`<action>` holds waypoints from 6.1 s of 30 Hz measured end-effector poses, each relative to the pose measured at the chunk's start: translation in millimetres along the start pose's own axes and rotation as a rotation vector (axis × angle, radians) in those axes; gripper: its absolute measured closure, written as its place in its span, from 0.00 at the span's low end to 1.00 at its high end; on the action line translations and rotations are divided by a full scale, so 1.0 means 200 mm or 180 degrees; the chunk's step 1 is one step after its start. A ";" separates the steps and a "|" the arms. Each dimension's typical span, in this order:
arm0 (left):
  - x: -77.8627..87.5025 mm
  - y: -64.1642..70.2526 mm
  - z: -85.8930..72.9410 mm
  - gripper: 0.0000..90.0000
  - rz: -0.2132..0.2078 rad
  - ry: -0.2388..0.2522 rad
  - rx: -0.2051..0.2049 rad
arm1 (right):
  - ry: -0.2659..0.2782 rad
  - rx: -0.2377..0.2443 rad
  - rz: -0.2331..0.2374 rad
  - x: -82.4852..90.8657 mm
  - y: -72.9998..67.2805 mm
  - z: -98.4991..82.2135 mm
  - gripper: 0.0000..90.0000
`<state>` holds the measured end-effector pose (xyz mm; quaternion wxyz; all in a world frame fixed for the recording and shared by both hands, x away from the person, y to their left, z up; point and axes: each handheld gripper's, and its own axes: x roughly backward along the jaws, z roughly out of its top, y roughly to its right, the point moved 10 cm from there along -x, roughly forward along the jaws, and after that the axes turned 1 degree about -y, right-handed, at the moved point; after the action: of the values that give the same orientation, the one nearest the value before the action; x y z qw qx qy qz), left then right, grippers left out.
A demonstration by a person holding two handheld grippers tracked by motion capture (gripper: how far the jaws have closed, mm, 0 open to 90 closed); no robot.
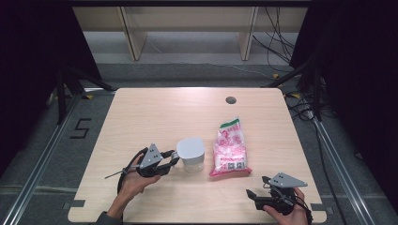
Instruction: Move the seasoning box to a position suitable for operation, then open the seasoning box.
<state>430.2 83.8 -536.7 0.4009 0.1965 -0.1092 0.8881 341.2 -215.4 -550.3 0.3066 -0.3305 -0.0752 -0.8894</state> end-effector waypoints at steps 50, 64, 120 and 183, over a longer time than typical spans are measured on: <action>-0.06 0.02 0.01 0.60 -0.0089 0.0076 -0.0017 | 0.0014 -0.0077 0.0080 0.00 0.00 0.00 0.24; 0.10 0.01 0.10 0.38 -0.0015 0.0154 0.0144 | 0.0017 -0.0050 0.0108 0.00 -0.01 0.00 0.23; 0.01 0.06 0.31 0.99 -0.0194 0.0352 0.0302 | 0.0035 0.0046 0.0152 -0.03 -0.05 0.03 0.23; 0.03 0.02 0.29 0.95 -0.0271 0.0421 0.0357 | 0.0530 0.0729 0.0559 -0.37 -0.35 0.63 1.00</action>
<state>438.1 65.4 -482.2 0.4330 0.1639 -0.0241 0.8860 412.3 -79.9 -494.7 0.4240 -0.2239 -0.1213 -0.8691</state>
